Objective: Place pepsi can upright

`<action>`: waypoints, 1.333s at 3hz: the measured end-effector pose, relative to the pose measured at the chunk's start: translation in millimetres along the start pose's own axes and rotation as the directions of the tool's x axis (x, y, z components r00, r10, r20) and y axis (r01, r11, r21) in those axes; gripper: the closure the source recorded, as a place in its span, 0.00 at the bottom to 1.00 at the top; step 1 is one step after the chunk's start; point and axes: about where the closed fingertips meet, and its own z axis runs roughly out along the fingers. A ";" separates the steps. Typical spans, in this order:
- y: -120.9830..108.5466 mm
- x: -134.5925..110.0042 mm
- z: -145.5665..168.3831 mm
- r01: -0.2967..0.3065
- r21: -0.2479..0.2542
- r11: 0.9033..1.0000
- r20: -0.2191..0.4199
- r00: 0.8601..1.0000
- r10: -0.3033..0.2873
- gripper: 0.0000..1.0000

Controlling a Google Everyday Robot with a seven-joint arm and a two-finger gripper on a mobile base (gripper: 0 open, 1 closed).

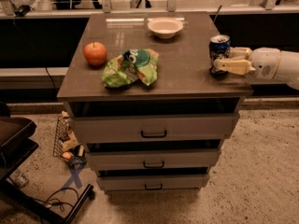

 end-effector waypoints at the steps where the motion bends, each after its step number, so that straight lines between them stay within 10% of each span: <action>1: -6.6 18.4 0.8 -0.066 -0.005 0.998 0.016 0.998 0.066 1.00; 4: -6.4 13.6 0.6 -0.066 -0.005 0.998 0.016 0.998 0.066 0.38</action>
Offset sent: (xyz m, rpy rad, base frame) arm 0.0050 -0.0041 -0.0186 0.0452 0.0515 -0.0036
